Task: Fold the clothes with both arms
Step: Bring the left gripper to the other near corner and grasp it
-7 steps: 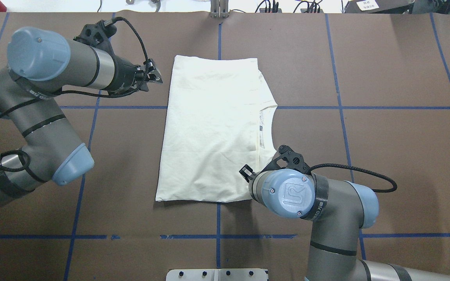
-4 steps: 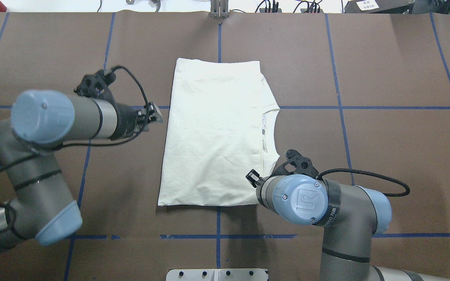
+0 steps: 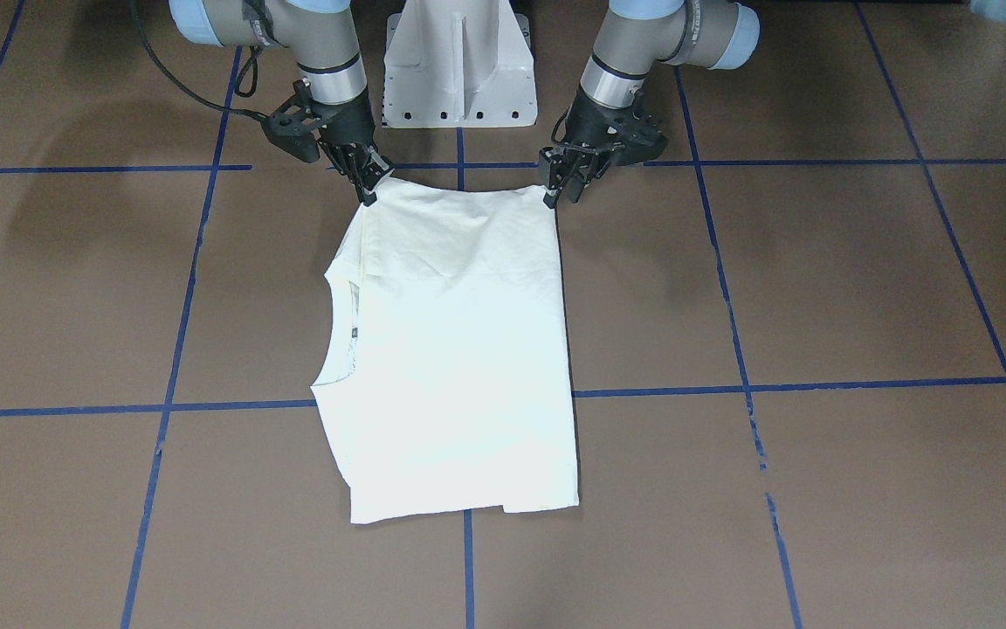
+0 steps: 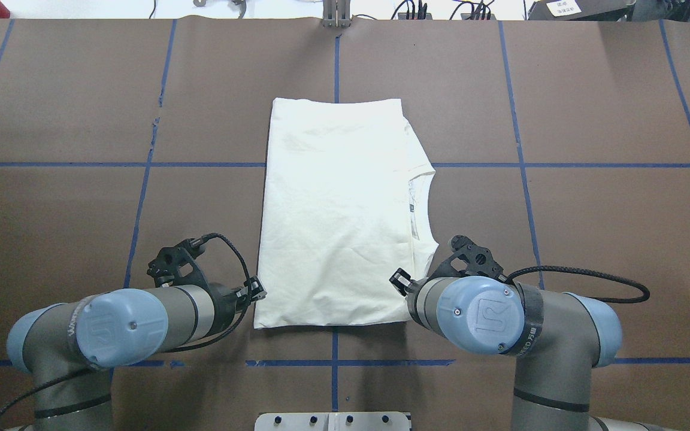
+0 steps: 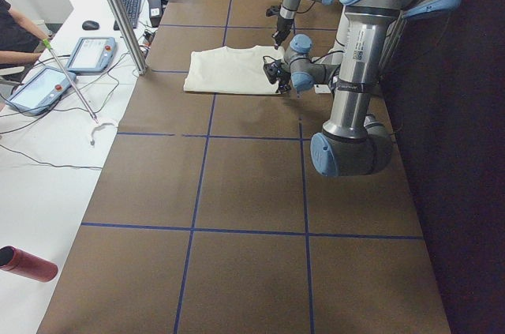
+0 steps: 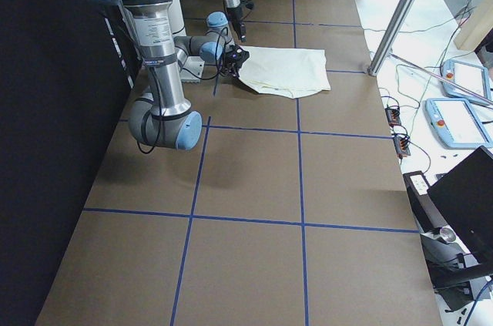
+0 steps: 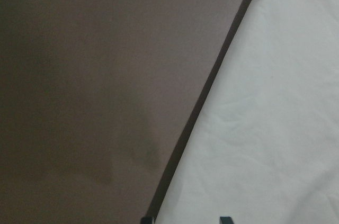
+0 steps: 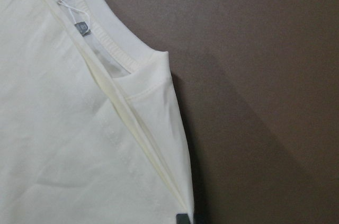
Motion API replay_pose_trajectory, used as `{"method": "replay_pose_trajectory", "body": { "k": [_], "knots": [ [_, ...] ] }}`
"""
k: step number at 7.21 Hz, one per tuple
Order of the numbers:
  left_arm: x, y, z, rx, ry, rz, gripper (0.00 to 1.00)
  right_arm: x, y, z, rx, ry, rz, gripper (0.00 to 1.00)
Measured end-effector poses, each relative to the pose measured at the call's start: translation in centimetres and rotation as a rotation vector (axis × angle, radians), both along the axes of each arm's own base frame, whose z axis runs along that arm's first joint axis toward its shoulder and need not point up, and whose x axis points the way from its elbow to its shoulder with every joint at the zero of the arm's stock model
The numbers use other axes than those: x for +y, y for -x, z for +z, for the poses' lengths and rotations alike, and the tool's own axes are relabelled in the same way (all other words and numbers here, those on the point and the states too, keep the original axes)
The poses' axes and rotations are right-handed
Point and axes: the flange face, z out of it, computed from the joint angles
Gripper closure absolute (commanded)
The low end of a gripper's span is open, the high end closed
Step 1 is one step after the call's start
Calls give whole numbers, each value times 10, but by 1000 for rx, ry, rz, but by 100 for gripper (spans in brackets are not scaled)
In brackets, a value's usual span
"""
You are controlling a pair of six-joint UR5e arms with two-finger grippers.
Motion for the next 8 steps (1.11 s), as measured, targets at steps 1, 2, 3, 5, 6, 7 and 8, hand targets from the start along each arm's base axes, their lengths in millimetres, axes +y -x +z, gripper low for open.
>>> {"method": "replay_pose_trajectory", "body": {
  "k": [1,2,3,5,6,7,8],
  "knots": [
    [9,-7,2,-5,5,15,49,0,-1,-1,-3,-1,-1,100],
    [17,-15,3,-11,8,31,50,1,-1,-2,-5,-2,-1,100],
    [22,-20,5,-15,9,42,53,1,-2,-2,-5,-2,-1,100],
    [26,-28,10,-29,11,50,100,1,-2,-2,-4,-2,0,100],
    [26,-30,10,-30,12,51,100,1,-2,-2,-4,-2,0,100],
    [26,-31,8,-28,11,52,100,1,-2,-2,-4,-2,0,100],
    [25,-31,3,-22,9,51,100,1,-2,-1,-3,-2,0,100]
  ]
}}
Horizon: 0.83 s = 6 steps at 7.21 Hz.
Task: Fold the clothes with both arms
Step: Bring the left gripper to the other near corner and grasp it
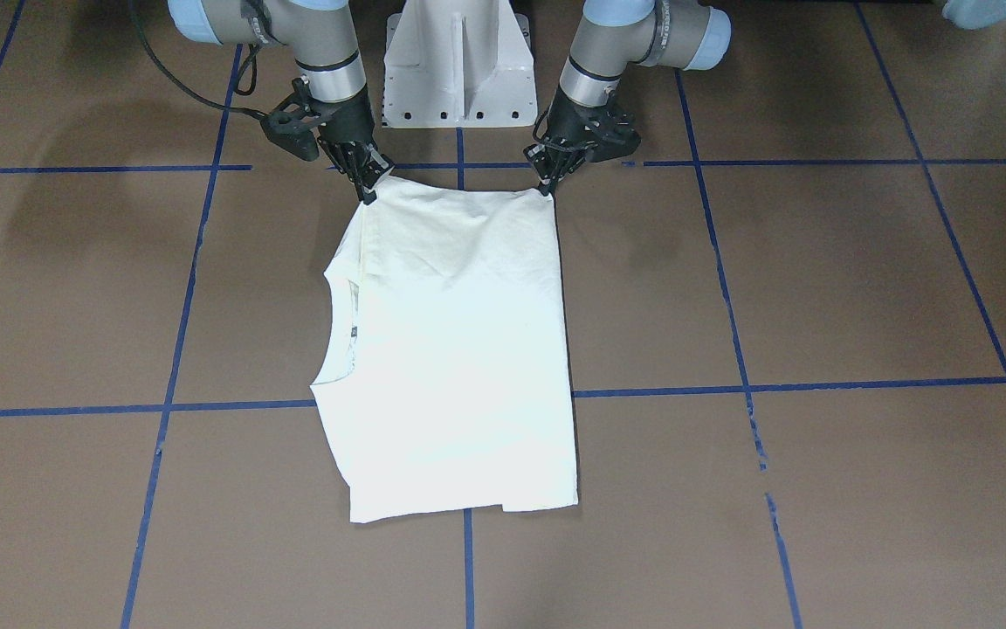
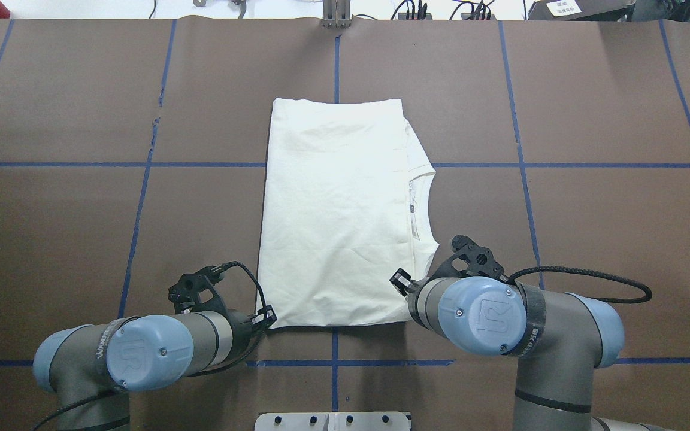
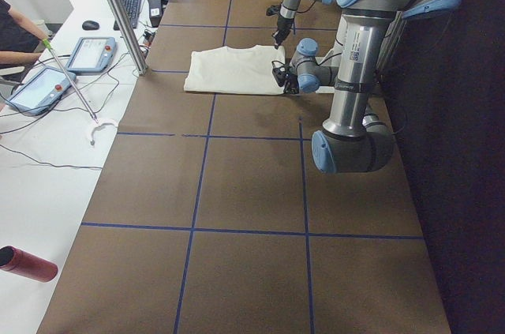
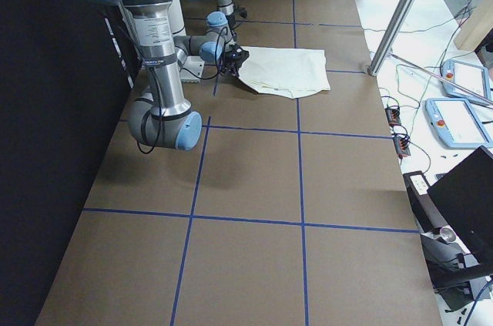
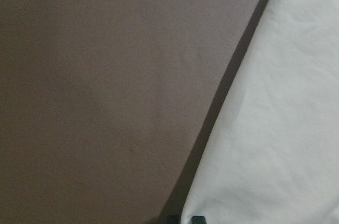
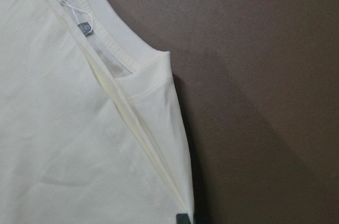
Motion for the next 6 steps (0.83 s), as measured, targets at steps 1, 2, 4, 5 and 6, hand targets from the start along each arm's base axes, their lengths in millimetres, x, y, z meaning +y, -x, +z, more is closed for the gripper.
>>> {"method": "replay_pose_trajectory", "body": {
  "k": [1,2,4,5,6],
  "knots": [
    [-2,4,-9,12,-3,-4,100,0,0,0,1,0,0,100],
    [-4,18,-24,35,-10,-11,100,2,1,-1,-3,-1,-3,100],
    [11,68,-57,75,-1,-12,100,25,-3,-17,-44,-13,-40,100],
    [31,88,-73,92,31,0,100,48,-14,-28,-79,-21,-76,100],
    [51,100,-86,112,64,19,100,70,-32,-38,-115,-26,-113,100]
  ]
}}
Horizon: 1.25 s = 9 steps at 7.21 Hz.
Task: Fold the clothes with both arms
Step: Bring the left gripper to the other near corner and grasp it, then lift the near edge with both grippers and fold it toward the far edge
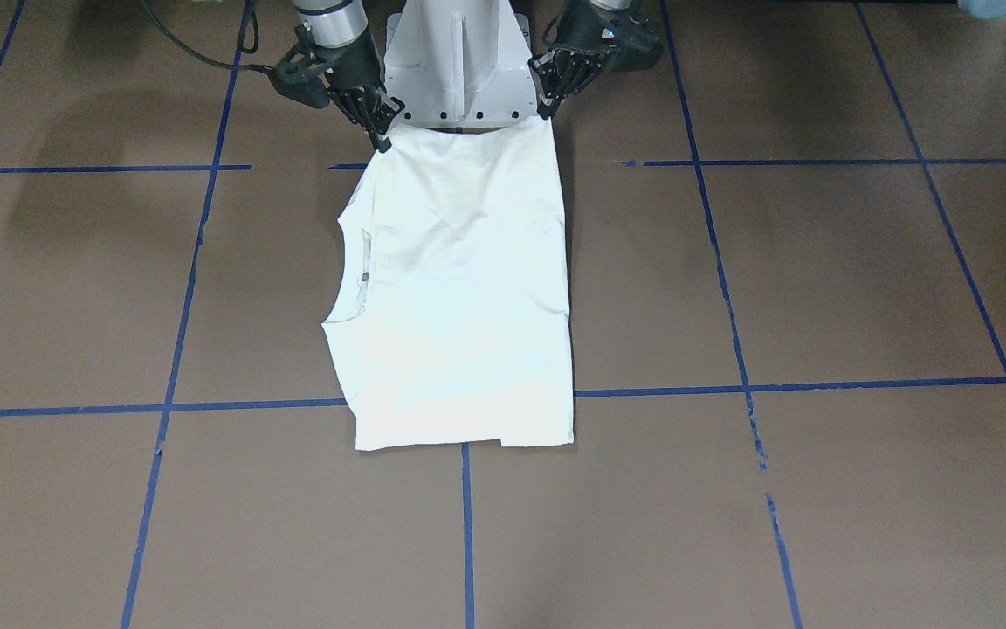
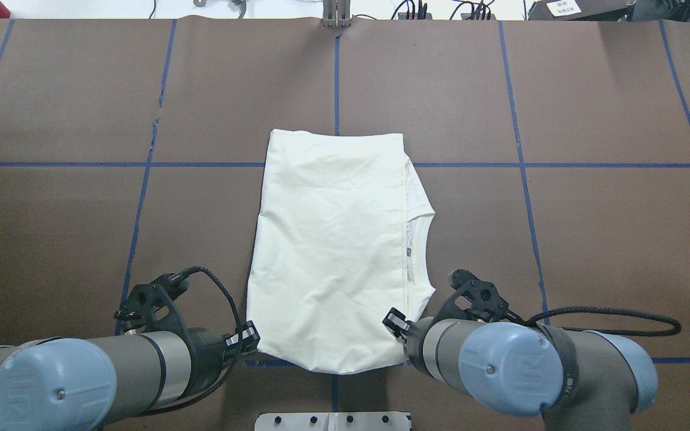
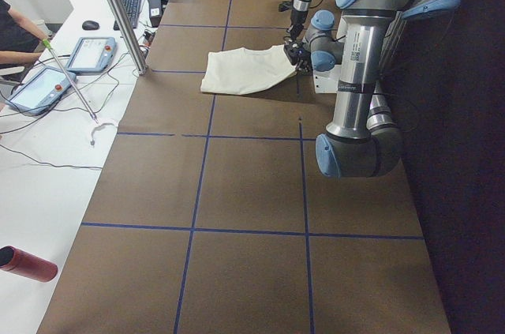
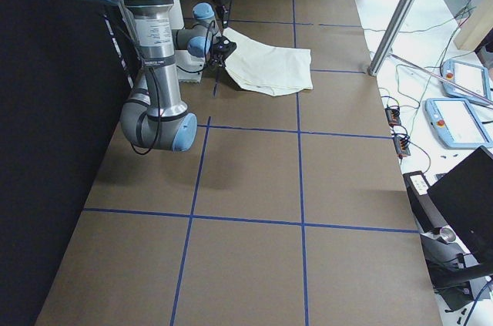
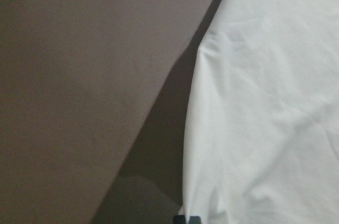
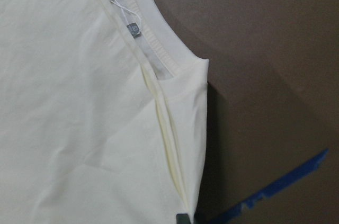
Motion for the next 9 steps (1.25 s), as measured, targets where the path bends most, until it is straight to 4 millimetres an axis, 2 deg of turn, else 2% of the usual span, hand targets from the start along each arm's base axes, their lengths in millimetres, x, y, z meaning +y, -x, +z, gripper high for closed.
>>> {"method": "replay_pose_trajectory", "body": {
  "k": [1,2,3,4,6,8,9],
  "knots": [
    [11,11,-14,27,18,12,100,12,-20,-12,-40,-3,-19,100],
    [10,21,-24,37,22,9,100,10,-35,-24,-71,-7,-13,100],
    [-8,29,-31,26,4,-24,100,-6,-44,-27,-79,-7,15,100],
    [-45,33,-43,3,-49,-68,100,-39,-48,-26,-69,-5,39,100],
    [-128,25,-63,-72,-120,-119,100,-120,-46,-19,-35,26,52,100],
    [-193,13,-62,-134,-167,-155,100,-188,-42,-11,-1,57,49,100],
    [-215,4,-56,-142,-180,-169,100,-217,-37,-8,16,70,44,100]
  ]
}}
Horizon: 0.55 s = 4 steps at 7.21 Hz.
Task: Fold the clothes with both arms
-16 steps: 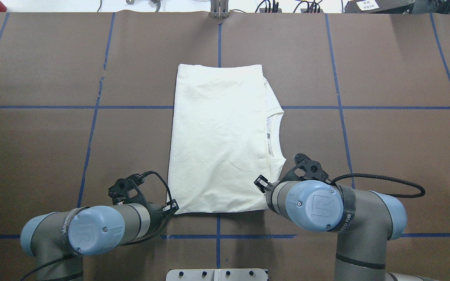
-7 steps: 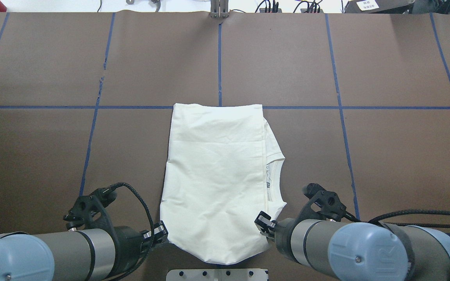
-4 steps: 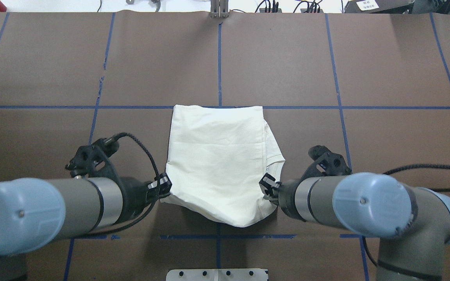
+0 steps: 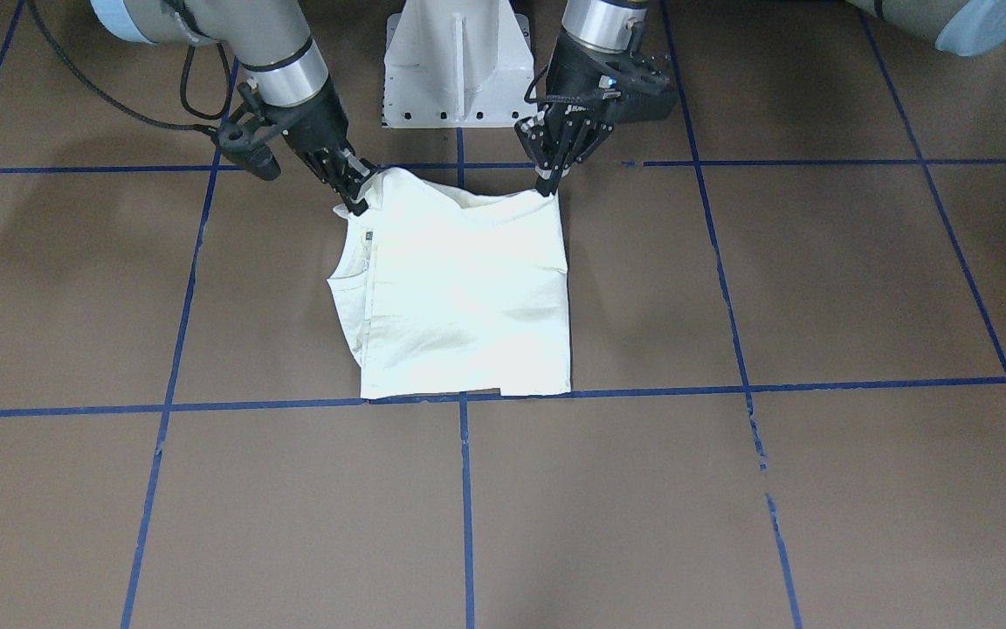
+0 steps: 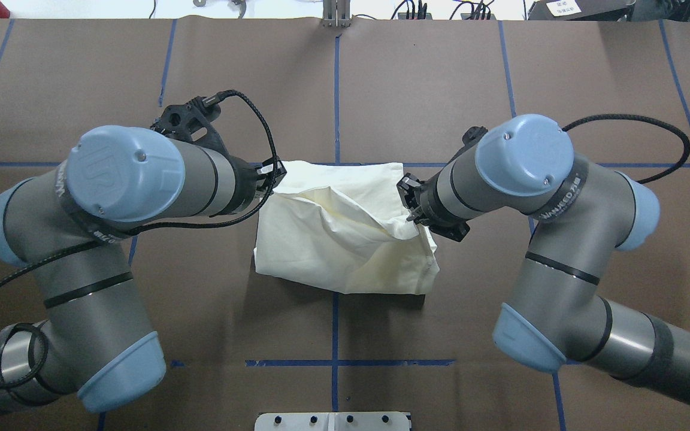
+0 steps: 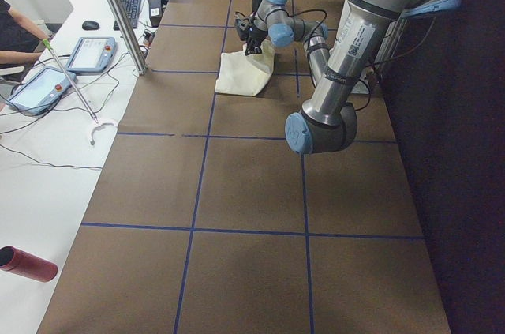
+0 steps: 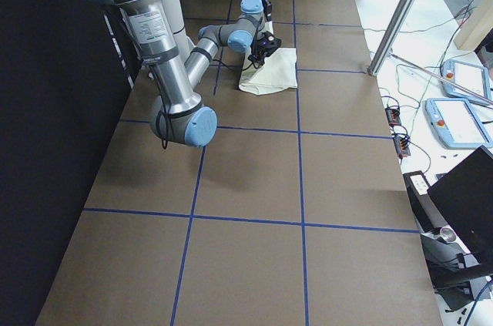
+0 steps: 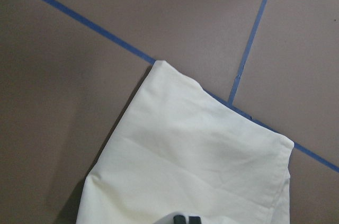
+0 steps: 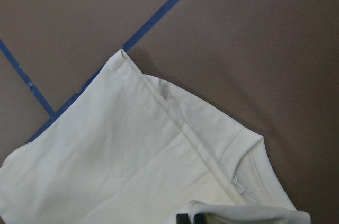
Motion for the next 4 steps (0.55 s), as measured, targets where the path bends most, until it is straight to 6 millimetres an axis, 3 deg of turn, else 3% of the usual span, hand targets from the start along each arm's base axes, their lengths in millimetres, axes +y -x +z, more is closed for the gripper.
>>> {"method": "replay_pose_trajectory", "body": {
  "k": [1,4],
  "knots": [
    [-17,-14,11,-7,-8,-6,100,-20,7,6,21,7,-10,100],
    [-39,-42,32,-48,-26,3,100,-46,28,18,65,19,-29,100]
  ]
}}
